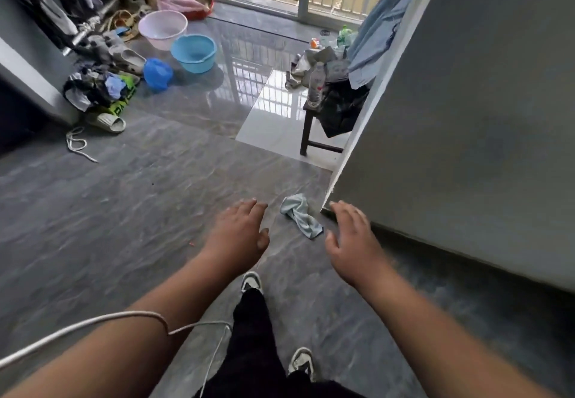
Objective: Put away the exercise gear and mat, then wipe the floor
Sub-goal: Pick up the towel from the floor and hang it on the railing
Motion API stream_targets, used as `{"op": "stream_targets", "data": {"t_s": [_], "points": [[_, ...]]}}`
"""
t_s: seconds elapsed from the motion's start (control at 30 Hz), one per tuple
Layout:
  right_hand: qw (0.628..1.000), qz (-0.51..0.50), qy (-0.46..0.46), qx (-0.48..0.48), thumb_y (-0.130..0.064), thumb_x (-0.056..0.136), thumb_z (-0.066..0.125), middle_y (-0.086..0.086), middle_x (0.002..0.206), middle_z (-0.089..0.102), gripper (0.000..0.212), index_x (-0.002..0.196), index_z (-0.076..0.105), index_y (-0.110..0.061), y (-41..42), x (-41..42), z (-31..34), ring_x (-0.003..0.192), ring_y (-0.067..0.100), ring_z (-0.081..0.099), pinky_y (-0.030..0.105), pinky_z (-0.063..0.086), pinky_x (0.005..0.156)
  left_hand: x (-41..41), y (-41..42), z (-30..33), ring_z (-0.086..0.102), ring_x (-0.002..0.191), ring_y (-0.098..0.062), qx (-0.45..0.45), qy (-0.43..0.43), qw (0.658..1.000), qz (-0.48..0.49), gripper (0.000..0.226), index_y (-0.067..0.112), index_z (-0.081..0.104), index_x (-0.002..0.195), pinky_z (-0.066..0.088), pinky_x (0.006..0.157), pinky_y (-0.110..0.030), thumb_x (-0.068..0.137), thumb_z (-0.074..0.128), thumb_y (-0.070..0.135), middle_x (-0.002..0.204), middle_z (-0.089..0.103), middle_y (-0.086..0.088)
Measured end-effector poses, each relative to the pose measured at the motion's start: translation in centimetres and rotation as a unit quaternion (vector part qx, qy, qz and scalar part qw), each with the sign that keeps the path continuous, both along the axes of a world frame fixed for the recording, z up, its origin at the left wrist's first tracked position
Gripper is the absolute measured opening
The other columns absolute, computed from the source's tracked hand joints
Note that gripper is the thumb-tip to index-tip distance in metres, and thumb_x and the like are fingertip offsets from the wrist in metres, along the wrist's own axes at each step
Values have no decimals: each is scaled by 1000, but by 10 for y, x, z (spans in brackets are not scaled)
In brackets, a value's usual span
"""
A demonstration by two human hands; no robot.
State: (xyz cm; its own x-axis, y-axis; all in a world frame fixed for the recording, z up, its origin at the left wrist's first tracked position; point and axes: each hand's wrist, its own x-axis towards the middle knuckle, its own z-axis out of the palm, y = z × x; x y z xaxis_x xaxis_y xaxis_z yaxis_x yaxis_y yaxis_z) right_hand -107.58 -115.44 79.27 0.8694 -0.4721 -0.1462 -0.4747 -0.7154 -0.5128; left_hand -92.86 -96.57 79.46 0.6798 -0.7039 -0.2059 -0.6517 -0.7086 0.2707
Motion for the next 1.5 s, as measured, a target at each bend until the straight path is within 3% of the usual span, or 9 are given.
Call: {"op": "stream_targets", "data": {"t_s": [0.3, 0.53, 0.73, 0.87, 0.93, 1.1, 1.23, 1.4, 1.5], "points": [[997, -38, 50, 42, -18, 89, 51, 8, 153, 38, 61, 148, 36, -13, -66, 138, -165, 142, 24, 30, 37, 24, 119, 146, -97, -176, 47, 129, -32, 19, 59, 997, -50, 57, 12, 44, 139, 37, 108, -41, 86, 56, 25, 140, 51, -12], [985, -53, 144, 73, -18, 92, 48, 2, 156, 29, 64, 152, 25, -19, -126, 160, -421, 144, 19, 22, 35, 20, 119, 180, -169, -447, 49, 124, -33, 65, 105, 987, -104, 59, 13, 39, 140, 43, 101, -44, 82, 51, 23, 138, 49, -11], [973, -24, 216, 82, -17, 92, 51, 12, 153, 35, 63, 150, 30, -8, -164, 160, -661, 141, 28, 29, 36, 22, 118, 175, -221, -684, 47, 124, -30, 73, 83, 974, -198, 58, 17, 37, 137, 43, 98, -42, 80, 48, 21, 138, 47, -6], [967, -3, 251, 51, -37, 93, 56, 9, 145, 42, 61, 145, 35, -12, -184, 167, -771, 136, 27, 34, 39, 31, 111, 187, -249, -800, 34, 139, -32, 73, 42, 950, -300, 60, 19, 34, 144, 42, 104, -44, 85, 46, 18, 153, 35, -6], [964, 9, 265, 26, -44, 89, 59, 7, 135, 49, 57, 136, 44, -15, -191, 170, -805, 130, 27, 40, 41, 40, 104, 195, -257, -834, 37, 136, -30, 64, 27, 942, -329, 62, 23, 34, 146, 46, 97, -43, 85, 49, 21, 153, 37, -2], [967, 29, 251, 26, -30, 84, 57, 3, 113, 56, 20, 103, 52, -25, -197, 175, -831, 111, 27, 51, 39, 46, 84, 206, -270, -856, 52, 103, -27, 14, -10, 938, -346, 54, 27, 48, 131, 48, 75, -40, 78, 59, 24, 118, 56, 2], [979, -49, 184, 77, -21, 80, 52, 4, 90, 59, 13, 83, 40, -25, -198, 186, -800, 88, 32, 56, 38, 41, 66, 212, -267, -828, 55, 104, -27, 23, 68, 963, -260, 53, 27, 42, 131, 47, 75, -41, 83, 55, 12, 111, 56, -1], [983, -132, 53, 114, -17, 82, 58, 2, 65, 55, 14, 86, 46, -20, -177, 187, -690, 64, 30, 52, 39, 44, 59, 207, -232, -723, 54, 115, -25, 25, 177, 972, -154, 70, 37, 33, 143, 47, 85, -39, 82, 57, 12, 128, 56, 1], [980, -143, -11, 135, -11, 85, 57, -2, 68, 54, 14, 89, 49, -22, -157, 191, -594, 64, 25, 51, 37, 41, 61, 206, -206, -622, 58, 106, -24, 1, 236, 968, -89, 55, 37, 47, 129, 48, 80, -37, 80, 56, 14, 116, 61, 2]]}}
